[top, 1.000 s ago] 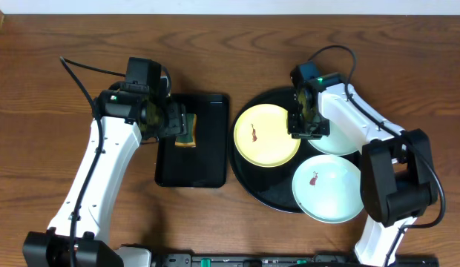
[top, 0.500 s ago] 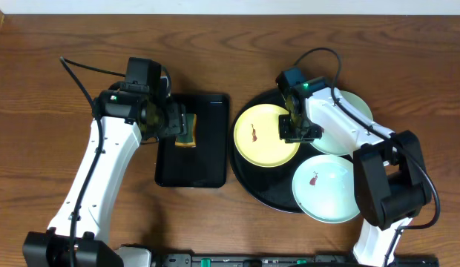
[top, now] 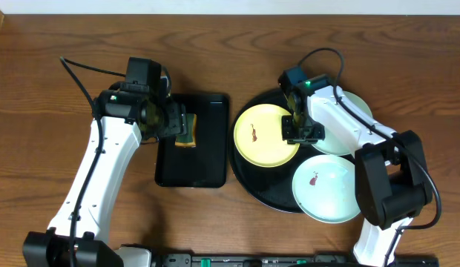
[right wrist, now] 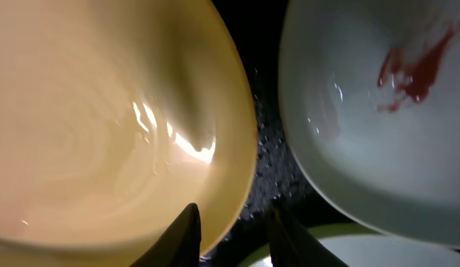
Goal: Clean dirty plates on tray and stack at the side
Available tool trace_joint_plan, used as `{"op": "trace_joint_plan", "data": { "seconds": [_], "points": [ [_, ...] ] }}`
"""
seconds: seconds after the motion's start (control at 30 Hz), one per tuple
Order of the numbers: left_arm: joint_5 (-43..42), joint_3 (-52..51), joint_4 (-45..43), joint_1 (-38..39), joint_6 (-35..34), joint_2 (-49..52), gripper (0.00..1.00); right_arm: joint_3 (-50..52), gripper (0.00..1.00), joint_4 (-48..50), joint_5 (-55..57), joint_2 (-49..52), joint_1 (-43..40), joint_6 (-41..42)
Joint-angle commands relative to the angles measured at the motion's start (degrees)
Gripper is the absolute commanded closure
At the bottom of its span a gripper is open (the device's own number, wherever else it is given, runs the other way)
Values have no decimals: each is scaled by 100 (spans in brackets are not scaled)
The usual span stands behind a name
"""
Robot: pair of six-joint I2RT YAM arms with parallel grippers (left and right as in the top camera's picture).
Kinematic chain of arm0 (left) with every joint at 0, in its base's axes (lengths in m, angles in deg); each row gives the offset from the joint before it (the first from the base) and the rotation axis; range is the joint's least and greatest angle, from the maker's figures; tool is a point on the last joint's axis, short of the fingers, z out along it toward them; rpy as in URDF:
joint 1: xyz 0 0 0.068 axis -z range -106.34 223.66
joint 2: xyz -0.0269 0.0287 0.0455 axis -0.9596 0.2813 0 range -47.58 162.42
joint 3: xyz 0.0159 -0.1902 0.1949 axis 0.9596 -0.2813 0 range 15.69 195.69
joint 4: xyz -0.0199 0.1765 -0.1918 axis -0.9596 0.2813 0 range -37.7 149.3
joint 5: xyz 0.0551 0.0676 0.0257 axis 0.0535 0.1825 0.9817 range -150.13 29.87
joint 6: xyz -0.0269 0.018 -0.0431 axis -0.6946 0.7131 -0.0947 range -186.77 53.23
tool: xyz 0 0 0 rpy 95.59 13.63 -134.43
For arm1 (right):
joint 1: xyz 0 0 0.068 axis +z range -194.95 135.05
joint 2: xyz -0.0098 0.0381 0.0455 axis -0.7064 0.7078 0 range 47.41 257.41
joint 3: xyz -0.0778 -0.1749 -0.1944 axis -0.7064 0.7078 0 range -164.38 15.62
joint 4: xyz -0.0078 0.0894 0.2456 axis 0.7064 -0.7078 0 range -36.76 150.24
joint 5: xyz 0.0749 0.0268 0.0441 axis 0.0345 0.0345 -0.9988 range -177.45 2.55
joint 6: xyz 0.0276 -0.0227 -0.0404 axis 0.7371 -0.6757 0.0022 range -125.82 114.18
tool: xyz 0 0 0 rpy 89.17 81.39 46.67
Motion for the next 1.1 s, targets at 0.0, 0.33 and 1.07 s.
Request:
{"op": "trace_joint_plan", "data": {
  "seconds": [0.0,0.33,1.07],
  "points": [
    [76,-35,9,9,-31,59,25,-50,71,-17,22,-87,-24,90],
    [74,-35,9,9,-31,59,25,114,74,203,31,-83,17,236],
    [76,-35,2,9,-28,59,25,461,87,577,111,-83,133,343]
  ]
}}
